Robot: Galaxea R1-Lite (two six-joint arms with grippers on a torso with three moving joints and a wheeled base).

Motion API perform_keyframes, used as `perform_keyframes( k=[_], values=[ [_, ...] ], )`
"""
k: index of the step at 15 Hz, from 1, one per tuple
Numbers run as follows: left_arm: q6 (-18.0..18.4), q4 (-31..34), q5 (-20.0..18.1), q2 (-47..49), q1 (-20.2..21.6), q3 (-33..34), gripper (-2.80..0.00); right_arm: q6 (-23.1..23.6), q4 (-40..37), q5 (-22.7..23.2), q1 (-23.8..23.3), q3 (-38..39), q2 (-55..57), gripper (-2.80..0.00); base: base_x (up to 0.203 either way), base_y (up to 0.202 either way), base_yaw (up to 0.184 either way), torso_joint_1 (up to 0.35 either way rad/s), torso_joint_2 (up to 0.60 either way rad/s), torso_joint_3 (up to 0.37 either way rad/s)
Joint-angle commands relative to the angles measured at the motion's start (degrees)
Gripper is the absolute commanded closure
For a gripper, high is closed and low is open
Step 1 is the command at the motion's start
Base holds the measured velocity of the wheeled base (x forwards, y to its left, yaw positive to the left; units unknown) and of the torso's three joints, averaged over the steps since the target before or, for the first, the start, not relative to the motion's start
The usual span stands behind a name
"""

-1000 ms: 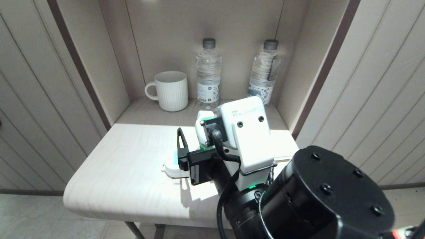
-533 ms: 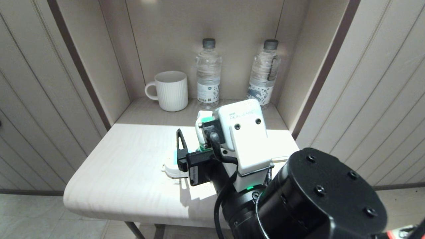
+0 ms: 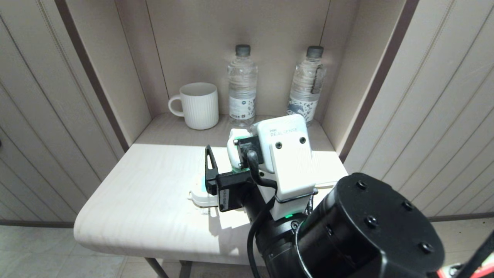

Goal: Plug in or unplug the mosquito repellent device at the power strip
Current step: Pick up the mosquito repellent liquid

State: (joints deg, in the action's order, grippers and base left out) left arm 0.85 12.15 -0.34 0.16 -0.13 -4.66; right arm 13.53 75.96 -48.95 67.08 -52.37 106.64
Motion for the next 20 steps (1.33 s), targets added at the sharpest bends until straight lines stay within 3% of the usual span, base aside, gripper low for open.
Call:
perform_keyframes(
  k=[1, 20],
  values=[
    [0.0, 0.0, 0.0, 0.0, 0.0, 0.0, 0.00, 0.2, 0.4, -0.2, -0.8, -0.5, 0.4, -2.80, 0.000, 0.000, 0.000, 0.000, 0.00, 0.000],
    [0.1, 0.1, 0.0, 0.0, 0.0, 0.0, 0.00, 0.5, 0.3, 0.3, -1.6, -2.0, 1.2, -2.80, 0.000, 0.000, 0.000, 0.000, 0.00, 0.000]
  ],
)
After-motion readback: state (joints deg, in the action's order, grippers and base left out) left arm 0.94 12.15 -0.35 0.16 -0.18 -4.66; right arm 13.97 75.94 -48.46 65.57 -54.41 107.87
